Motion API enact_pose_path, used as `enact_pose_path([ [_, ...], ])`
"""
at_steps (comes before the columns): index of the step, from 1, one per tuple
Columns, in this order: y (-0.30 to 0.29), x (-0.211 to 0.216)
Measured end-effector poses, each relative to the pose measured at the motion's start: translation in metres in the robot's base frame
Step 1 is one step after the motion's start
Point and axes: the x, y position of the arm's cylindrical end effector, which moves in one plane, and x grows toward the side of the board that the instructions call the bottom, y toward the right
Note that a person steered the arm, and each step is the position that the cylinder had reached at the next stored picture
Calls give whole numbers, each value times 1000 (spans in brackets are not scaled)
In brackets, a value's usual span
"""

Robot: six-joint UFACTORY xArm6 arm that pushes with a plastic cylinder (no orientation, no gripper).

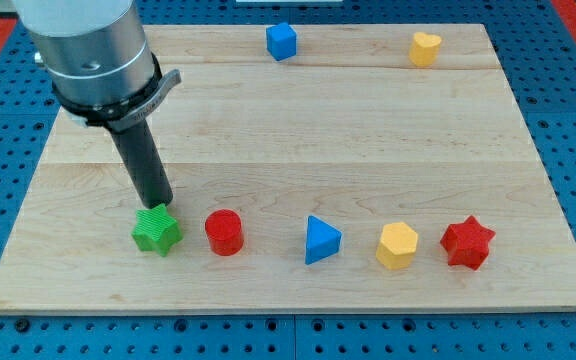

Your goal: Move yellow heart to the blue cube

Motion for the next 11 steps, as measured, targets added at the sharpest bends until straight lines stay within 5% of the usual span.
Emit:
enact_pose_path([
  [1, 48, -56],
  [2, 157, -105],
  [5, 415, -165],
  [6, 438, -215],
  [8, 317, -235],
  [11, 261, -269],
])
